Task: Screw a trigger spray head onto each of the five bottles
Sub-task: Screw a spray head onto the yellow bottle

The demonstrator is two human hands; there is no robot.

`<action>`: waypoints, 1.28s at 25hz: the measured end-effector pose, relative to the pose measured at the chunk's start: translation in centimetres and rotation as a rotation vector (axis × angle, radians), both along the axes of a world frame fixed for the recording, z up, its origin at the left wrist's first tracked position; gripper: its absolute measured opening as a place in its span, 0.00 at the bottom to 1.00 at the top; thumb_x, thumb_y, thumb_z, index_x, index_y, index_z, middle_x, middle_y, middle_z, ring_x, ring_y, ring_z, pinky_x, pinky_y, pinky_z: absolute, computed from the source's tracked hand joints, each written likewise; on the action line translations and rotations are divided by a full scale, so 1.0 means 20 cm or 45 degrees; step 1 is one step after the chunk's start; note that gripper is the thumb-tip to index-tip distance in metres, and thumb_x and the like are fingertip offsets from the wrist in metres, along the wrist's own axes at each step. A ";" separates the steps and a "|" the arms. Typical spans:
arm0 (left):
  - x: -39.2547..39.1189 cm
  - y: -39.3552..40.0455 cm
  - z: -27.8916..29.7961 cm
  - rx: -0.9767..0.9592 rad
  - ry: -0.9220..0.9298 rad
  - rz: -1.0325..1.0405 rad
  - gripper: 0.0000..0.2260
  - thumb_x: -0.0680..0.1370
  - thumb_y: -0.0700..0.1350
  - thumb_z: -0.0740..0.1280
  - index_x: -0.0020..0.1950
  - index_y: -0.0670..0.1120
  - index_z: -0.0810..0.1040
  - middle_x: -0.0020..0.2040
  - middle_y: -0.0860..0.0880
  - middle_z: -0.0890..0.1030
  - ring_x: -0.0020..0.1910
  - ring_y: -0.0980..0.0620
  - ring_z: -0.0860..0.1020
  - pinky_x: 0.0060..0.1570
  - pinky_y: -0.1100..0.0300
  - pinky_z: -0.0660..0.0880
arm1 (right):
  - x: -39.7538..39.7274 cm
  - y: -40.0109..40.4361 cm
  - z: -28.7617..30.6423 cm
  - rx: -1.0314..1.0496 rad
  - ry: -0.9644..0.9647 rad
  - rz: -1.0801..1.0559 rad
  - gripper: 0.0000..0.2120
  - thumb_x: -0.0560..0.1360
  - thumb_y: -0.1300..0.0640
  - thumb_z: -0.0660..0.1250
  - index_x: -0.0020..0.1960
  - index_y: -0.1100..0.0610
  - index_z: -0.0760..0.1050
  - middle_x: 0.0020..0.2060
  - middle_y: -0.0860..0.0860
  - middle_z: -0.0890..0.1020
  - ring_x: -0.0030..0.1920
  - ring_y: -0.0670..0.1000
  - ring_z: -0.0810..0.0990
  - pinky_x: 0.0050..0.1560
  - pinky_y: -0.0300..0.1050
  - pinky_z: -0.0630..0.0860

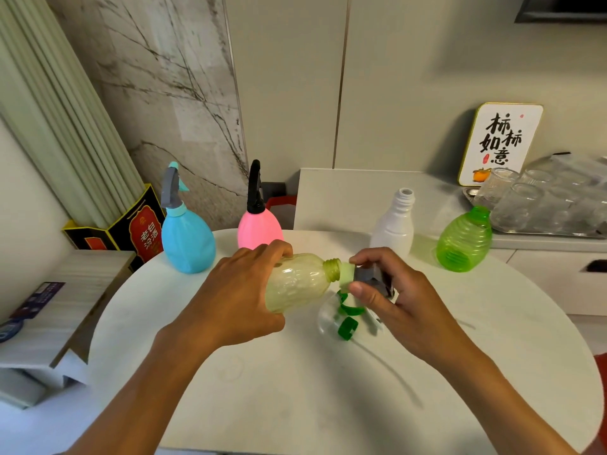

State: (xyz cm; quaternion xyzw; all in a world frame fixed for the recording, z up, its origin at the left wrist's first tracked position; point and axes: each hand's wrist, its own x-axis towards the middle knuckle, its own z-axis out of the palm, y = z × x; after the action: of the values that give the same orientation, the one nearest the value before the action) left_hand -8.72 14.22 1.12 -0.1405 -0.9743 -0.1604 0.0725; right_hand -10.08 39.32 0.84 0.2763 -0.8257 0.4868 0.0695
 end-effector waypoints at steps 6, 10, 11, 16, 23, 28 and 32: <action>0.02 -0.01 0.04 0.022 -0.007 -0.044 0.37 0.64 0.59 0.77 0.67 0.59 0.63 0.61 0.58 0.74 0.54 0.58 0.70 0.54 0.59 0.72 | 0.00 0.00 0.01 -0.088 -0.039 0.073 0.10 0.75 0.53 0.71 0.55 0.43 0.76 0.47 0.41 0.81 0.48 0.43 0.80 0.47 0.26 0.71; 0.04 -0.02 0.04 -0.011 -0.106 -0.097 0.36 0.64 0.59 0.76 0.66 0.64 0.61 0.61 0.60 0.74 0.54 0.59 0.70 0.52 0.63 0.69 | 0.00 0.05 0.04 0.203 0.223 0.137 0.12 0.74 0.52 0.71 0.56 0.48 0.78 0.47 0.41 0.82 0.49 0.42 0.77 0.50 0.30 0.68; 0.05 -0.02 0.04 -0.038 -0.130 -0.103 0.36 0.64 0.60 0.76 0.66 0.64 0.60 0.62 0.61 0.73 0.54 0.59 0.71 0.51 0.64 0.68 | 0.00 0.05 0.04 0.296 0.314 0.132 0.12 0.74 0.51 0.70 0.57 0.47 0.77 0.46 0.41 0.82 0.48 0.42 0.75 0.51 0.32 0.68; 0.05 0.00 0.06 0.019 -0.128 -0.110 0.37 0.64 0.60 0.76 0.68 0.62 0.63 0.62 0.61 0.74 0.55 0.59 0.72 0.50 0.66 0.68 | -0.01 0.05 0.04 0.369 0.406 0.079 0.11 0.76 0.49 0.68 0.57 0.47 0.76 0.46 0.40 0.78 0.46 0.41 0.74 0.53 0.36 0.67; 0.05 0.04 0.08 -0.134 0.188 -0.064 0.37 0.64 0.57 0.77 0.69 0.55 0.67 0.62 0.54 0.78 0.58 0.50 0.75 0.57 0.51 0.70 | 0.00 0.01 0.00 0.042 0.036 0.067 0.11 0.77 0.48 0.66 0.58 0.39 0.69 0.46 0.40 0.77 0.42 0.44 0.79 0.39 0.32 0.74; 0.05 0.03 0.06 -0.226 0.247 -0.075 0.37 0.62 0.56 0.78 0.68 0.52 0.70 0.61 0.51 0.79 0.58 0.48 0.76 0.57 0.48 0.71 | 0.01 -0.02 0.00 -0.108 -0.139 0.029 0.15 0.75 0.44 0.65 0.60 0.43 0.70 0.41 0.47 0.79 0.37 0.49 0.81 0.36 0.39 0.77; 0.05 0.03 0.06 -0.222 0.243 -0.055 0.38 0.63 0.56 0.78 0.69 0.53 0.68 0.62 0.51 0.78 0.59 0.48 0.76 0.59 0.48 0.71 | 0.02 -0.03 -0.01 -0.087 -0.221 0.084 0.24 0.74 0.58 0.73 0.62 0.39 0.67 0.48 0.42 0.76 0.42 0.51 0.80 0.40 0.40 0.77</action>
State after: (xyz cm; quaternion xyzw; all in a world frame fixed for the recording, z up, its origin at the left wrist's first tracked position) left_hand -7.81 14.81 2.27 -0.1817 -0.9700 -0.0626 0.1489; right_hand -9.72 38.70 0.62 0.2576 -0.8021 0.5387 -0.0089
